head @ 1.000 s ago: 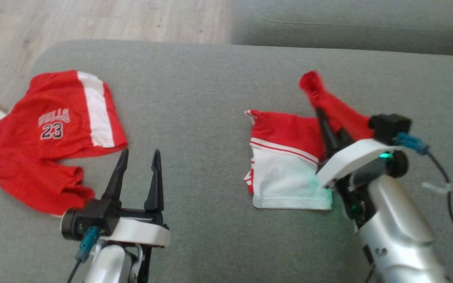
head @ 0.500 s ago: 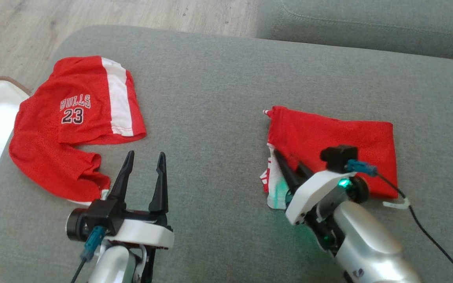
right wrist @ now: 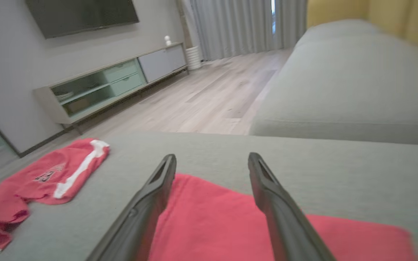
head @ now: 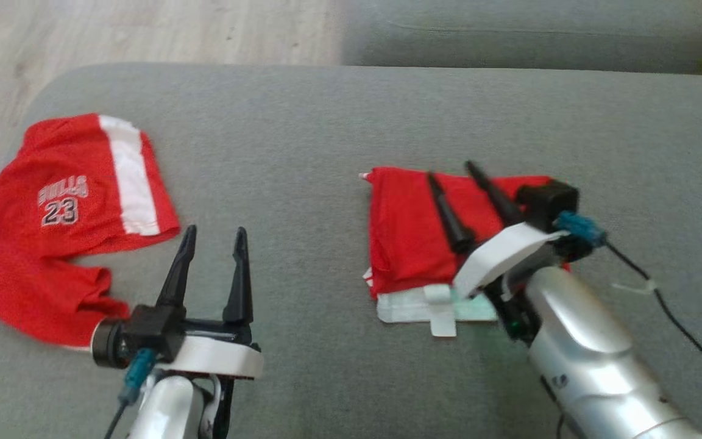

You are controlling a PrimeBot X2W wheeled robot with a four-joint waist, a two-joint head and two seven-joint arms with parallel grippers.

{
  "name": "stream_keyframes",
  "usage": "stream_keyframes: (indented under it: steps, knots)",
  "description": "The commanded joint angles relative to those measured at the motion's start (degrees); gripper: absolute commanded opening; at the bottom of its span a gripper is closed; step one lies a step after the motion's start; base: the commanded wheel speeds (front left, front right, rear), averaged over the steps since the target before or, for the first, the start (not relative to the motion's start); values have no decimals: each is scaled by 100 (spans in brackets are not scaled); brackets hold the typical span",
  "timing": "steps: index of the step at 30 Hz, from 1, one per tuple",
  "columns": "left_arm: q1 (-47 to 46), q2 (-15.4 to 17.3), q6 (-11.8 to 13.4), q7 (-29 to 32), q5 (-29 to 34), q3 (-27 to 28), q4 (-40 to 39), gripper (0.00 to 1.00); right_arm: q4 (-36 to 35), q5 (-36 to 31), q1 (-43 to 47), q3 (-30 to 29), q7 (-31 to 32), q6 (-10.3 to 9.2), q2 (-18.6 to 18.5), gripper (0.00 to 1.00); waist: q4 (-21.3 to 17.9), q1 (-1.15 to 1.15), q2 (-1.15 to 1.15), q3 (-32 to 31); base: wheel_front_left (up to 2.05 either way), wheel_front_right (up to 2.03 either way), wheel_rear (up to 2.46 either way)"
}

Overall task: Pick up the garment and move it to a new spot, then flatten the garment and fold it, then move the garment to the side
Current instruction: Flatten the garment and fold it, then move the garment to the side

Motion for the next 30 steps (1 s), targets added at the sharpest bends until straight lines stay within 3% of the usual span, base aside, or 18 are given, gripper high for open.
stream_keyframes:
  steps: [1,8,14,20,30]
  knots:
    - [-275,27,34,-54,195,145,-252,100,-173,-245,-41,-201,-114,39,37,100,-162,0,0,-51,0,0,0]
    - [-170,11,69,-54,192,216,-471,100,-994,-1450,516,-1636,-205,39,-249,100,-488,0,0,-123,0,0,0]
    - [-140,5,91,-54,159,260,-601,100,-1759,-2142,1188,-2519,-212,39,-84,100,-647,0,0,-126,0,0,0]
    - [-48,4,188,-54,31,227,-697,100,-2297,-2390,1698,-2787,-214,39,52,100,-721,0,0,-111,0,0,0]
    - [69,3,262,-54,-22,144,-711,100,-2557,-2056,2014,-2770,-215,39,63,100,-708,0,0,-83,0,0,0]
